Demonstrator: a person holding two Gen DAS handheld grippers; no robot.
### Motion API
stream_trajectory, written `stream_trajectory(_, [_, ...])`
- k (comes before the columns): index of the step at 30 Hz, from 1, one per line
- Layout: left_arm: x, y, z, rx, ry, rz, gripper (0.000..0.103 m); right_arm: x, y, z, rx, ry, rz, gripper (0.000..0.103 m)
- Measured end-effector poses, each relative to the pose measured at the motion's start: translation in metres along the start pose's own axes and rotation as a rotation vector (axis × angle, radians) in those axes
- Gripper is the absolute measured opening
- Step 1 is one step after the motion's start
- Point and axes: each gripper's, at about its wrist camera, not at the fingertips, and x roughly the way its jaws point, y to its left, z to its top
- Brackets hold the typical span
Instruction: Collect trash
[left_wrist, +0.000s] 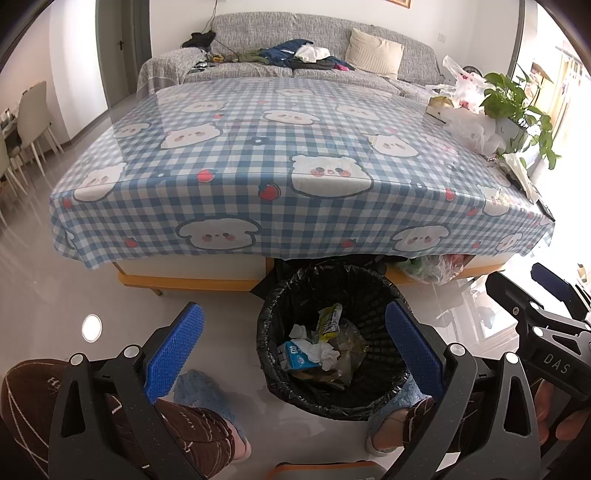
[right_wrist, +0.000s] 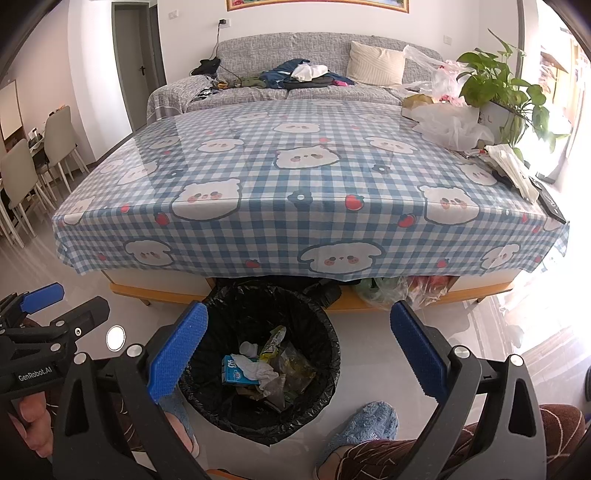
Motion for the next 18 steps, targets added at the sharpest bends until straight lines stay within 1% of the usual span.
stream_trajectory(5, [0.0004,0.0014,-0.0003,-0.003,0.004,-0.003,0.097,0.0003,-0.0011,-0.0002,0.002,0.001,-0.002,0.095])
stream_trajectory(11, [0.0011,0.0038,0.0001,-0.005,-0.001,0.020,0.097,0.0001,-0.0021,-0.0006,0.002,0.000,-0.001,0.095])
stream_trajectory(18, [0.0008,0.0024,0.0006,-0.001,-0.004,0.013,0.097,0.0000,-0.0017,-0.0006,0.002,0.000,-0.001,0.095])
